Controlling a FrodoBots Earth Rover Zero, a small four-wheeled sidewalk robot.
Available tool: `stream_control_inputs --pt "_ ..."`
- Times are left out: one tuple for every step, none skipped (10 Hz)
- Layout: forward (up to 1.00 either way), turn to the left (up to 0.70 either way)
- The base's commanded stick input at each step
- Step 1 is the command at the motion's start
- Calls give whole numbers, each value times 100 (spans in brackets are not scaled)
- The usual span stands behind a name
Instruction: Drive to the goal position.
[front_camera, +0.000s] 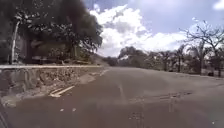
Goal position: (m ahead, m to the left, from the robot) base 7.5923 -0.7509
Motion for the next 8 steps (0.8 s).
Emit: stream_control_inputs --pt "70 0" --pt "70 0" --pt "70 0" --pt "70 0" --pt "70 0" --pt "70 0" --pt "70 0" --pt "70 0"
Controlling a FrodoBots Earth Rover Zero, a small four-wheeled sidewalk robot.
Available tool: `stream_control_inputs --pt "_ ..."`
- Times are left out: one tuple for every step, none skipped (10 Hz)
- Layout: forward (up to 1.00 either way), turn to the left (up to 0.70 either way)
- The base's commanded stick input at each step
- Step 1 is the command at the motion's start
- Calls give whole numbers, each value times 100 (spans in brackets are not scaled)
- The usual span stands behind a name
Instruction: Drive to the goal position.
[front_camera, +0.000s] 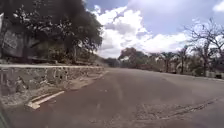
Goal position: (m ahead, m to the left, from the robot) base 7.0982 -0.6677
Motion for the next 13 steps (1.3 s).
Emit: stream_control_inputs --pt "70 0" --pt "70 0" --pt "70 0" --pt "70 0" --pt "70 0" --pt "70 0" --pt "70 0" --pt "70 0" --pt "70 0" --pt "70 0" --pt "70 0" --pt "70 0" --pt "70 0"
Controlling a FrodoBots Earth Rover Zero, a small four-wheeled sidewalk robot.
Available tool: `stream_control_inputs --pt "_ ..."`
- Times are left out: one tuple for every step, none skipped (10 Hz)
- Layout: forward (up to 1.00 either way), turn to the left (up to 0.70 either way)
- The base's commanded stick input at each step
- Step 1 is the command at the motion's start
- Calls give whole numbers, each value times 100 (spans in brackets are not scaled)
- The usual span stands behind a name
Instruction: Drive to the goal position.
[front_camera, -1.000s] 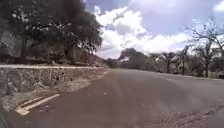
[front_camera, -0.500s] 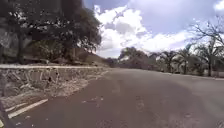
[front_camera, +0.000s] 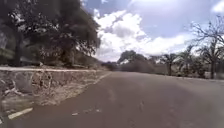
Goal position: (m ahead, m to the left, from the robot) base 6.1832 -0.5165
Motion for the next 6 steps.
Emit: stream_control_inputs --pt "70 0" --pt "70 0" --pt "70 0" --pt "70 0" --pt "70 0" --pt "70 0"
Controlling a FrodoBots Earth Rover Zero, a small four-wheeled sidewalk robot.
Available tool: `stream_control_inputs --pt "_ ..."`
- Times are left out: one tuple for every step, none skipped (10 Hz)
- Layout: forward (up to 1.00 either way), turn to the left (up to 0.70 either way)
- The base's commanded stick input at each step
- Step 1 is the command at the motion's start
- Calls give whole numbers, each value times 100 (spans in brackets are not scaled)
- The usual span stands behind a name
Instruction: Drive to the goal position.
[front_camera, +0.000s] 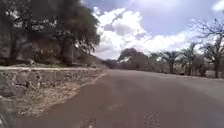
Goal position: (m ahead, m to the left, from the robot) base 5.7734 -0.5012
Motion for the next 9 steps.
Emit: stream_control_inputs --pt "70 0" --pt "70 0" --pt "70 0" --pt "70 0" --pt "70 0" --pt "70 0" --pt "70 0" --pt "70 0" --pt "70 0"
